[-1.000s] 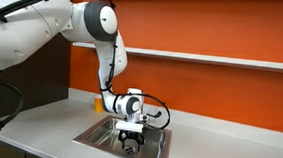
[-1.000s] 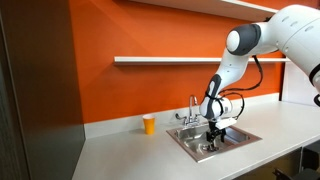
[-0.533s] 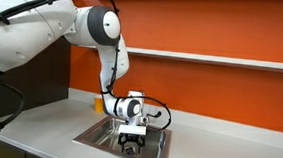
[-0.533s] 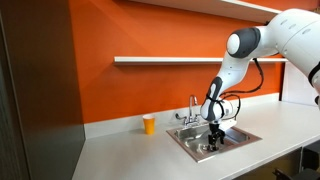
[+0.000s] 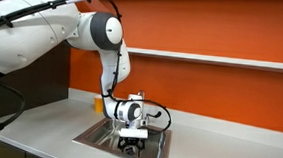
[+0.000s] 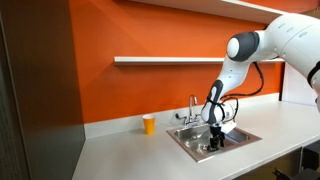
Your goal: Take the packet out of the sink.
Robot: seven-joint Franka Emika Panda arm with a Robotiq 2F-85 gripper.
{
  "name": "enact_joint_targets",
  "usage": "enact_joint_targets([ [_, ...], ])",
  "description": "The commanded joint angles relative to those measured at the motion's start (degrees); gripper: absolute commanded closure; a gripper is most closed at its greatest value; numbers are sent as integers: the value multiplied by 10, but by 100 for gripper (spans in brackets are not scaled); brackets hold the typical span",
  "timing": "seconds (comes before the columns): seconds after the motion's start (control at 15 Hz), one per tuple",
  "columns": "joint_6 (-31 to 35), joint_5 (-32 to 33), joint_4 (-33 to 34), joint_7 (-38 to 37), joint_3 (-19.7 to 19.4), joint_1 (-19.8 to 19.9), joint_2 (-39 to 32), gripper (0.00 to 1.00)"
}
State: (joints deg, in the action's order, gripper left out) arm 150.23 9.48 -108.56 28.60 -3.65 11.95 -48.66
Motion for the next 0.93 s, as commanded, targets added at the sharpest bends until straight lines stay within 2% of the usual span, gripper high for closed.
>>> enact_joint_targets([
  [0.0,-16,17,22,17,13,18,-14,0],
  [0.27,-19,17,29,14,12,20,-21,0],
  [0.33,-20,16,31,14,12,21,-23,25],
  [0.4,-20,16,33,14,12,21,-24,26],
  [0.6,-24,16,37,14,13,22,-28,51],
  [0.87,-29,14,46,14,14,25,-30,79],
])
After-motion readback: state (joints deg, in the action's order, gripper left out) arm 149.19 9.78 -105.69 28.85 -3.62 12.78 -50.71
